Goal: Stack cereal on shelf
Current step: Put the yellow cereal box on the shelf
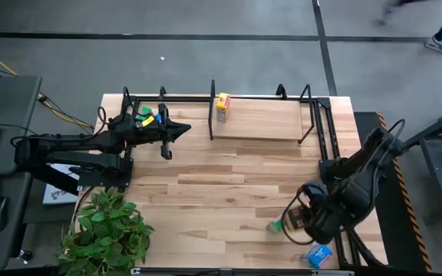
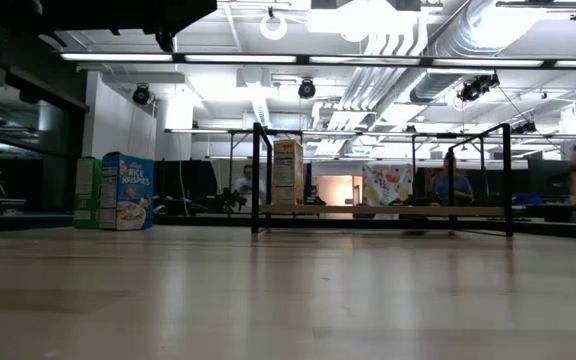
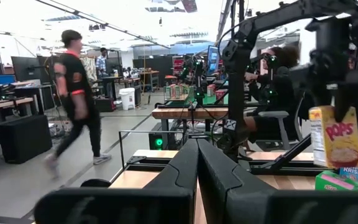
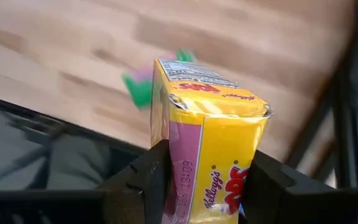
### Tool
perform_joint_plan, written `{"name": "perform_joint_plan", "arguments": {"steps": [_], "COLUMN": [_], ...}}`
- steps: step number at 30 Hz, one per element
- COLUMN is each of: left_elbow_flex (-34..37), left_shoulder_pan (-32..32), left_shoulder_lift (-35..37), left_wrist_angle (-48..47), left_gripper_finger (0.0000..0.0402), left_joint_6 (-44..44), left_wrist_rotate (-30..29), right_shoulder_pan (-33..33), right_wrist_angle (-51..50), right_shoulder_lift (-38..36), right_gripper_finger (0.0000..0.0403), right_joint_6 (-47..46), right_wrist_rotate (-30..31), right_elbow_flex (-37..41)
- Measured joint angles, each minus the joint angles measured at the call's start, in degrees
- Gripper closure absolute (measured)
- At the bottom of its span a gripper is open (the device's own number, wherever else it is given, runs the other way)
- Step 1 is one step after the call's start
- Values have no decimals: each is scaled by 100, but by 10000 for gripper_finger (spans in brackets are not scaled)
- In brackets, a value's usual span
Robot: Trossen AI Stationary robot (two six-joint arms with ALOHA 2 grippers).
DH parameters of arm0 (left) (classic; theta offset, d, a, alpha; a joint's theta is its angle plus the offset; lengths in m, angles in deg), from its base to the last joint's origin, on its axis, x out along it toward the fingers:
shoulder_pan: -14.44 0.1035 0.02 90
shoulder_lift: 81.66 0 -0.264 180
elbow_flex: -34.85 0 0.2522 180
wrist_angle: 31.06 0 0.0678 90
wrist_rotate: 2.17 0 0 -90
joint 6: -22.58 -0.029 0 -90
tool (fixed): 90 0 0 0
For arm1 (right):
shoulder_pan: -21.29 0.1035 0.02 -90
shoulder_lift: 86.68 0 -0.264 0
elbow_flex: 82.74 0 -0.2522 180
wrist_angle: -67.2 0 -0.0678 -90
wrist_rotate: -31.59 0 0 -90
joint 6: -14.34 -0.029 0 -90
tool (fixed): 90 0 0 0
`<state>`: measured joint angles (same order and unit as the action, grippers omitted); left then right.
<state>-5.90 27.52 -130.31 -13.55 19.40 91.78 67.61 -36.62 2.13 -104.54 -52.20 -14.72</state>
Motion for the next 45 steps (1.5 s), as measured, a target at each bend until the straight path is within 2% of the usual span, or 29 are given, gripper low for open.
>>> {"name": "perform_joint_plan", "arguments": {"steps": [7, 11, 14, 19, 22, 27, 30, 35, 41, 45], "left_elbow_flex": [0, 0, 0, 0, 0, 0, 0, 0, 0, 0], "left_shoulder_pan": [0, 0, 0, 0, 0, 0, 0, 0, 2, -2], "left_shoulder_lift": [0, 0, 0, 1, 1, 0, 1, 0, 0, 0], "left_wrist_angle": [0, -2, -2, -1, -6, -13, -14, -2, 31, 35], "left_gripper_finger": [401, 402, 402, 402, 401, 401, 402, 401, 401, 401], "left_joint_6": [0, 0, -2, 0, 0, 0, -1, -91, -149, -144], "left_wrist_rotate": [0, -1, -2, -2, -2, -2, -2, -2, -3, -2], "right_shoulder_pan": [-858, -1784, -2594, -4008, -4755, -5686, -5970, -6034, -6227, -6492], "right_wrist_angle": [8, 238, 946, 2337, 2268, 2024, 2257, 2522, 2542, 2806], "right_shoulder_lift": [-226, -164, -47, 243, 418, 606, 673, 829, 1133, 1421], "right_gripper_finger": [249, 249, 249, 249, 249, 249, 249, 249, 249, 249], "right_joint_6": [1528, 2528, 3665, 5553, 6037, 6270, 6490, 6678, 6707, 6774], "right_wrist_rotate": [2064, 2715, 2669, 1709, 1300, 1341, 1322, 1177, 1530, 1385], "right_elbow_flex": [4, 4, 11, 11, 11, 13, 13, 13, 13, 13]}}
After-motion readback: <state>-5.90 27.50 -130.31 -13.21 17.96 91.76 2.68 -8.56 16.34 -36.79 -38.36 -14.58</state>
